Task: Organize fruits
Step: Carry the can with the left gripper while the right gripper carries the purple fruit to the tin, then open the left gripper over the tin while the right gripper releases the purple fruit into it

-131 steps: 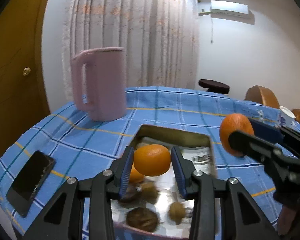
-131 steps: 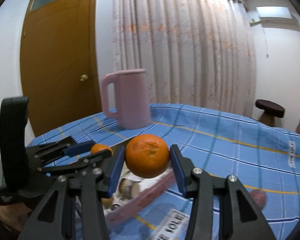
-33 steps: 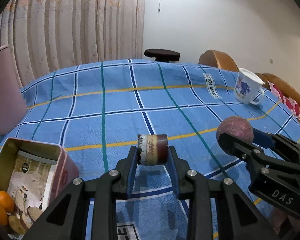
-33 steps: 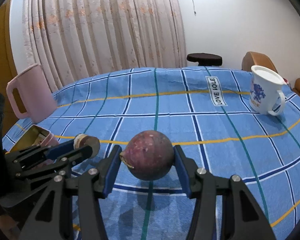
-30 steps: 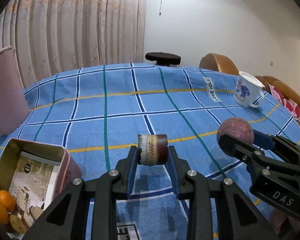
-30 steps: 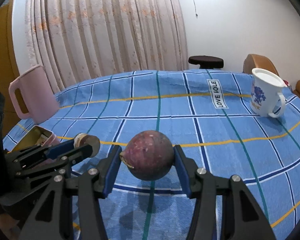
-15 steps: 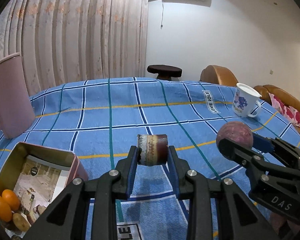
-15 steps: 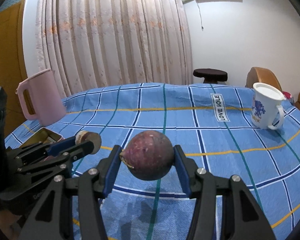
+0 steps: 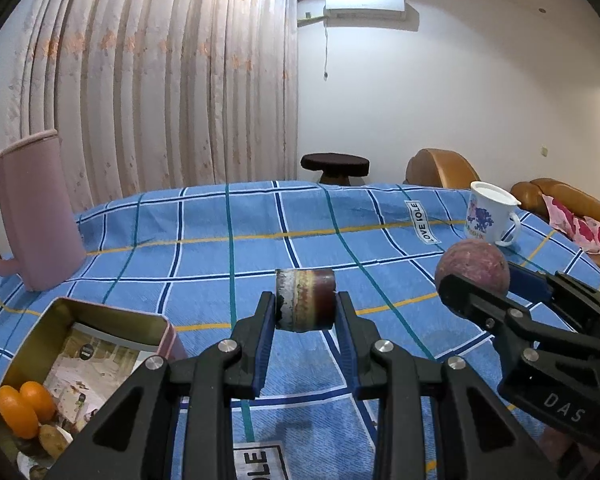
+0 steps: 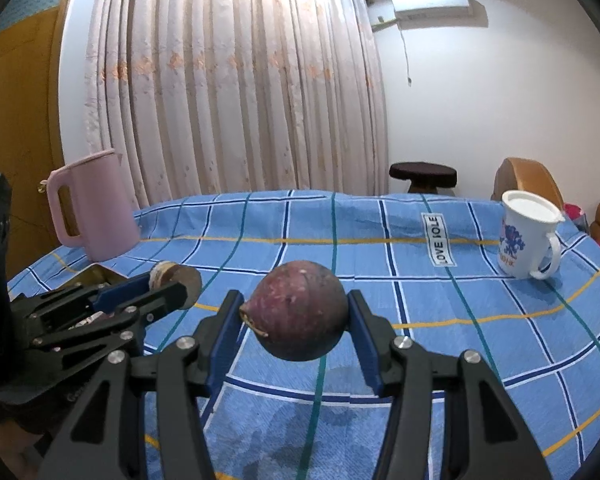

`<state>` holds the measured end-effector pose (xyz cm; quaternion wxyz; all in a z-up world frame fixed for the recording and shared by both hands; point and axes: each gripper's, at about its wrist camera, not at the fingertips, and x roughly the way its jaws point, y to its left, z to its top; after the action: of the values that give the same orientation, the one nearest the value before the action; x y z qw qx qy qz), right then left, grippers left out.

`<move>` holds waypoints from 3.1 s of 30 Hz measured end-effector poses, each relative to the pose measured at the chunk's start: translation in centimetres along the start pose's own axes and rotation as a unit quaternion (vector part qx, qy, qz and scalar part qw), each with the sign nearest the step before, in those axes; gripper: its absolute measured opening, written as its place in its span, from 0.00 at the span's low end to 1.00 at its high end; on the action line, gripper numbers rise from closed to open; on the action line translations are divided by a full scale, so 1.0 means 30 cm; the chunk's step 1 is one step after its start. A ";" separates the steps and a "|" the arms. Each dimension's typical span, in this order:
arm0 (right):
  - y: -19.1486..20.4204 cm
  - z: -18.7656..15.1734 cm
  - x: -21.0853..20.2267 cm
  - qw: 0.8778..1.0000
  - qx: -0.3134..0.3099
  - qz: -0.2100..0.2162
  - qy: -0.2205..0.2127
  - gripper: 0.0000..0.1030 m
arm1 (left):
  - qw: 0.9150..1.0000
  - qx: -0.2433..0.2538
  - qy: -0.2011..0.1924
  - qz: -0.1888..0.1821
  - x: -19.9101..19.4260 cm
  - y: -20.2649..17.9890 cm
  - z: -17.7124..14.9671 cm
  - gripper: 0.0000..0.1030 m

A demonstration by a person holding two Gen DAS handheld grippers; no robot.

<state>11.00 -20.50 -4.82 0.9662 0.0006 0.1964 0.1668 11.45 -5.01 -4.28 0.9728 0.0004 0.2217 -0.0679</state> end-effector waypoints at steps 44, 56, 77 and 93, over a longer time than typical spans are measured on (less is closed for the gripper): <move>0.284 0.013 -0.024 0.990 -0.034 0.134 0.002 0.54 | 0.996 -0.040 -0.003 0.084 -0.278 0.264 -0.101 0.31; 0.632 0.007 0.095 0.966 -0.097 0.236 0.048 0.54 | 0.984 -0.082 0.025 0.156 -0.349 0.493 -0.181 0.31; 0.663 -0.043 0.142 0.954 -0.115 0.262 0.092 0.61 | 0.987 -0.062 0.060 0.134 -0.313 0.463 -0.236 0.44; 0.582 0.011 0.007 0.970 -0.086 0.226 0.034 0.81 | 0.986 -0.088 0.031 0.140 -0.385 0.499 -0.199 0.63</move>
<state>5.69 -3.92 -3.42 0.8926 -0.0432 0.2087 0.3973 0.56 11.55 -5.13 0.9616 -0.0524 0.2543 0.0890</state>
